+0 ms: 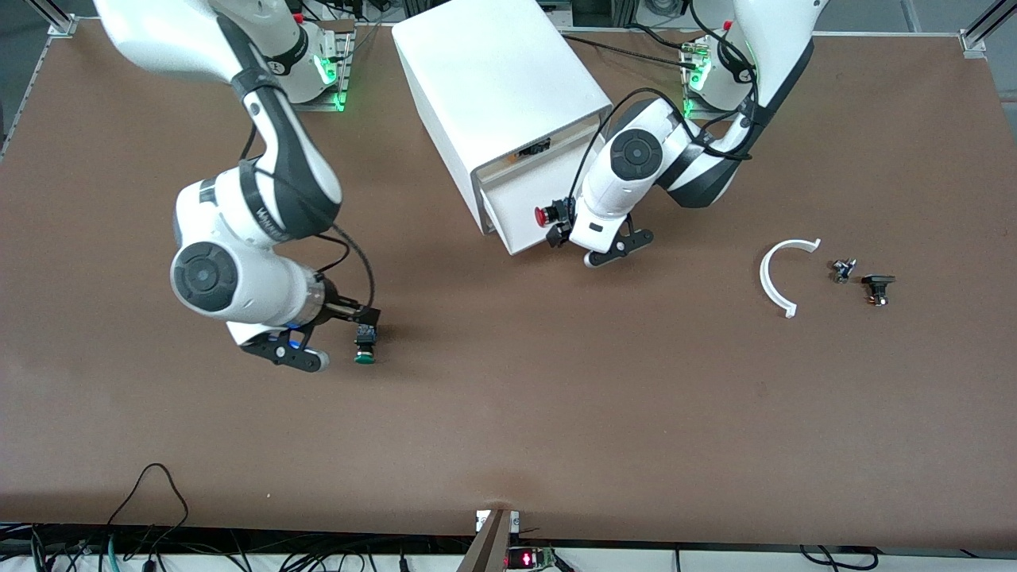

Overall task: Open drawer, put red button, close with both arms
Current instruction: 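Withdraw the right gripper from the drawer back over the table, then push the drawer front closed with the left gripper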

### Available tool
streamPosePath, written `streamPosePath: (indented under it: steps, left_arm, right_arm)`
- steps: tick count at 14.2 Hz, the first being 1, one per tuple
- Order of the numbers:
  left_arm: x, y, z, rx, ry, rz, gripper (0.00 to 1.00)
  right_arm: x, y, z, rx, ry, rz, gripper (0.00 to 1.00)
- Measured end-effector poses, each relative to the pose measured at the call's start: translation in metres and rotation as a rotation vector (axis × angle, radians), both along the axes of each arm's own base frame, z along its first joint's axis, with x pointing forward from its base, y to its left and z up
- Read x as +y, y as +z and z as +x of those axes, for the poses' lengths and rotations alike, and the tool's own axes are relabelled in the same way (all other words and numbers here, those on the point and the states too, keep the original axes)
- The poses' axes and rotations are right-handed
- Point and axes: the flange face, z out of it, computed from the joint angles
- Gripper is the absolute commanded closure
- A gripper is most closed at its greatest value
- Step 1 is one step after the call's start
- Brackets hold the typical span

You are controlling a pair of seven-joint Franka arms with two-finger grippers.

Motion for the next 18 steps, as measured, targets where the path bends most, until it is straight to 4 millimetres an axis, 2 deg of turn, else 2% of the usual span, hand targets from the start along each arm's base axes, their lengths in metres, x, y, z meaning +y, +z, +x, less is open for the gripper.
streamPosePath:
  steps: [4,7,10,13,18]
  left_arm:
    - [-0.024,0.005,-0.023,0.020,-0.025,-0.007,0.00]
    - [-0.037,0.007,-0.036,0.032,-0.039,-0.010,0.00]
    - [-0.045,0.009,-0.046,0.042,-0.058,-0.010,0.00]
    - [-0.051,0.008,-0.055,0.053,-0.064,-0.013,0.00]
    - [-0.063,0.008,-0.072,0.073,-0.088,-0.021,0.00]
  right_arm:
    - [-0.074,-0.022,0.012,0.028,0.113,0.028,0.00]
    - [-0.120,-0.020,0.019,0.019,0.163,0.032,0.00]
    - [-0.161,-0.011,0.014,0.019,0.205,0.016,0.00]
    - [-0.176,0.017,0.004,-0.002,0.204,0.006,0.00]
    - [-0.182,0.107,-0.028,-0.100,0.213,-0.018,0.00]
